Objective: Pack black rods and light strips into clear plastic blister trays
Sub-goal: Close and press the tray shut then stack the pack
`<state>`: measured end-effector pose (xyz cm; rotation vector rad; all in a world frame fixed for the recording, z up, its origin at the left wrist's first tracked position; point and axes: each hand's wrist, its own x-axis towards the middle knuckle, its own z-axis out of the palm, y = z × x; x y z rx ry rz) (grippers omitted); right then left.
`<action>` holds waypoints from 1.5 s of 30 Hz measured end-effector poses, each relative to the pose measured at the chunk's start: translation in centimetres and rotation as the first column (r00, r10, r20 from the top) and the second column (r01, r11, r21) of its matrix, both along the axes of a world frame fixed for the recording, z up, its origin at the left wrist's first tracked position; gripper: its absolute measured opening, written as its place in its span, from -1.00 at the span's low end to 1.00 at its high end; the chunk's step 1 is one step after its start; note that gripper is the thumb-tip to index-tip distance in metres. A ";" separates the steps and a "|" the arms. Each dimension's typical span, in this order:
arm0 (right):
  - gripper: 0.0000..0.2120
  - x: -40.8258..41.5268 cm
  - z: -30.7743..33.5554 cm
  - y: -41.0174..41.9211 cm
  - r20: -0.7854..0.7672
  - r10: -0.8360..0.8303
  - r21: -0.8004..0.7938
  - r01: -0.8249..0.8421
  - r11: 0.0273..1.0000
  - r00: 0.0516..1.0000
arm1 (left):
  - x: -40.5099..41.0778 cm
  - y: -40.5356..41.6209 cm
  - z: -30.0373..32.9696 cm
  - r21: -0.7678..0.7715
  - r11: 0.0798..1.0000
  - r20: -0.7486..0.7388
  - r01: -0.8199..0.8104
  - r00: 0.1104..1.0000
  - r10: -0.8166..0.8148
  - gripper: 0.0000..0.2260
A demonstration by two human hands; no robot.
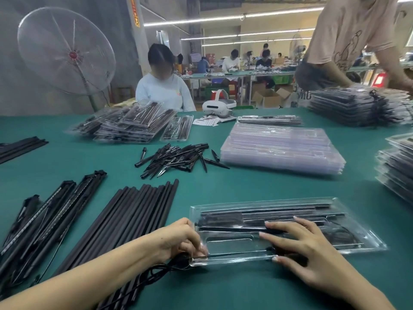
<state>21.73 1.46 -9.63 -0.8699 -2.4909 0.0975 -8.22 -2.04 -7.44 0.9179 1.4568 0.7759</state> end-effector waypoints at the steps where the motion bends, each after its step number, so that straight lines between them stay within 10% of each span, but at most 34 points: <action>1: -0.55 -0.3 0.0 -0.2 0.007 0.000 0.041 0.000 0.999 1.000 | 0.1 0.0 0.2 -0.006 1.000 0.011 0.004 1.000 -0.004 -0.71; 9: -0.69 -9.1 0.2 -2.5 0.096 0.201 0.324 -0.221 0.920 0.975 | 1.0 -0.7 0.6 -0.014 1.000 -0.041 0.008 0.999 -0.009 -0.58; 19: -0.75 -11.7 -0.7 -2.5 0.064 0.216 0.282 -0.225 0.933 0.974 | -0.7 -1.6 0.6 -0.037 0.998 0.169 -0.057 0.984 0.062 -0.87; 35: -0.92 -13.3 -1.0 -3.3 0.256 0.217 0.481 -0.319 0.816 0.942 | -0.3 -1.8 -0.1 -0.026 0.994 0.097 -0.109 0.989 0.111 -0.70; 45: -0.62 -14.6 -0.2 -3.7 0.054 0.088 0.674 -0.102 0.731 0.995 | -3.1 -2.9 1.5 -0.200 0.979 0.503 0.036 0.861 0.072 -0.65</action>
